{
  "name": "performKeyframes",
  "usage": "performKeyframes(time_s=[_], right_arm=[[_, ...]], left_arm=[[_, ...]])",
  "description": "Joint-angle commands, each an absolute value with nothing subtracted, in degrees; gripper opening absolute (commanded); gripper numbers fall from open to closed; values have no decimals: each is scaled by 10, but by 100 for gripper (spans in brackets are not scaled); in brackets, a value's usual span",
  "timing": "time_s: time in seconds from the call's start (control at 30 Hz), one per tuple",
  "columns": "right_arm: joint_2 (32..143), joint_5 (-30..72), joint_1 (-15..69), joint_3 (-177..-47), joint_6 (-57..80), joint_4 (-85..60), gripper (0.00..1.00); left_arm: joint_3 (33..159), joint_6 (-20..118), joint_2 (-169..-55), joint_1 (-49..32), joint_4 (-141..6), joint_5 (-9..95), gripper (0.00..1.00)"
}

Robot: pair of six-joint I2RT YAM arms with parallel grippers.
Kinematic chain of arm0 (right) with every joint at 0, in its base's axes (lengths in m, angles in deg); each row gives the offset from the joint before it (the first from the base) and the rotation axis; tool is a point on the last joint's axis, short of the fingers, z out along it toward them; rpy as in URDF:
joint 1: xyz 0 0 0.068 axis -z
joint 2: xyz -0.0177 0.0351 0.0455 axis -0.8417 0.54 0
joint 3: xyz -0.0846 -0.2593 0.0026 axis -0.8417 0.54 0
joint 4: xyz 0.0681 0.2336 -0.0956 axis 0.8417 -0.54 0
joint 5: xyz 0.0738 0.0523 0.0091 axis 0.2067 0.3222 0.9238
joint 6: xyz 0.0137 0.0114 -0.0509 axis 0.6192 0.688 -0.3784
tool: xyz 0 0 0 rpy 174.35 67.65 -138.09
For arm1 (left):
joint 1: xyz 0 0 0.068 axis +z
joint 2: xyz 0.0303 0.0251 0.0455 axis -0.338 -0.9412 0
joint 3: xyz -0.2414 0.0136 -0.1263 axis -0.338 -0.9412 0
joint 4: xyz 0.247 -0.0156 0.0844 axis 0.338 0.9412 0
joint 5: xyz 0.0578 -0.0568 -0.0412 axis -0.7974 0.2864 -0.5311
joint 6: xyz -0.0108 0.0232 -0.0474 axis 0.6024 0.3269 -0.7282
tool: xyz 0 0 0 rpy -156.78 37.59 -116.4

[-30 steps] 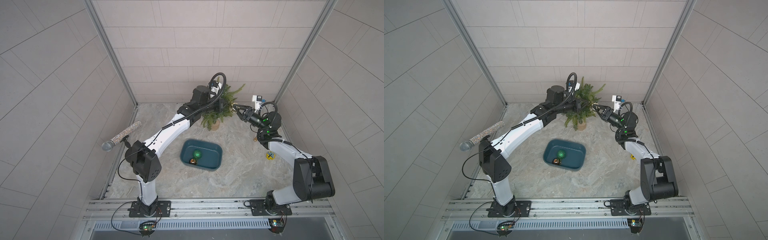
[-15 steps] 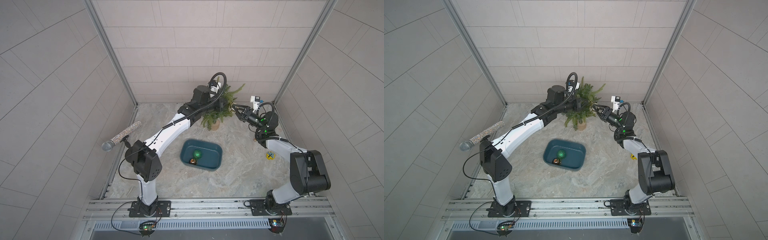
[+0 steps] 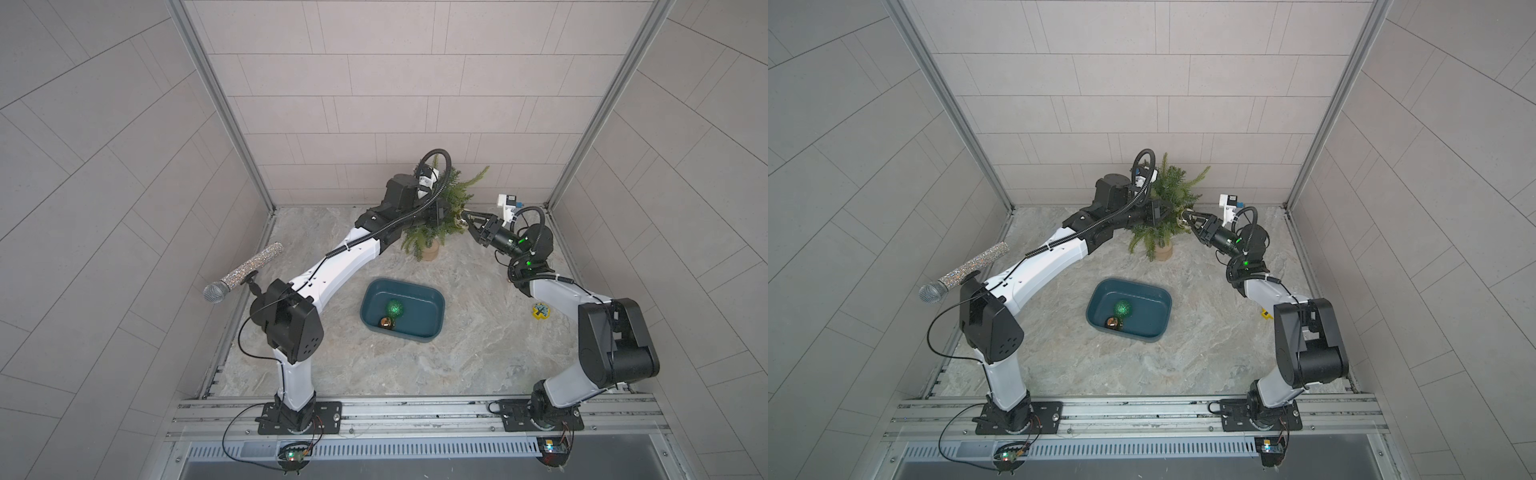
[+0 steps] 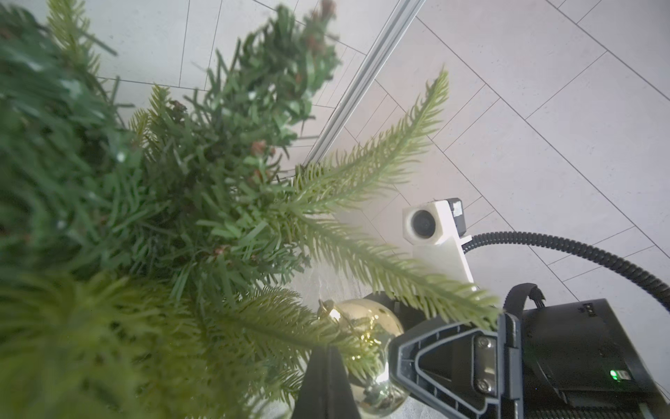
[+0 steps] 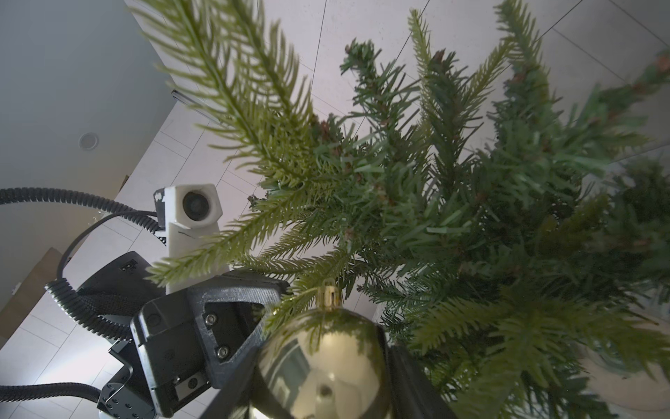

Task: Decorate the small christmas tree with ornaments
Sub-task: Hang an ornament on the christmas tree.

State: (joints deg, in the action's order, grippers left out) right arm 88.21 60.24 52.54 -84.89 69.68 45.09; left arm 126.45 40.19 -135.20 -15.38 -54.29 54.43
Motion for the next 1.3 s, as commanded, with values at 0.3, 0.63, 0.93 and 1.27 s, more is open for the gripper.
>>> performKeyframes(time_s=[0.3, 0.63, 0.93, 1.27], right_arm=[[852, 597, 524, -821, 677, 429, 69], [824, 588, 537, -803, 656, 395, 73], [819, 563, 538, -804, 634, 332, 65], [793, 526, 537, -803, 605, 246, 67]], left_arm=[[1256, 393, -1332, -150, -550, 535, 0], [1259, 386, -1336, -150, -557, 540, 0], [1256, 381, -1335, -150, -560, 544, 9], [1254, 372, -1331, -151, -567, 550, 25]])
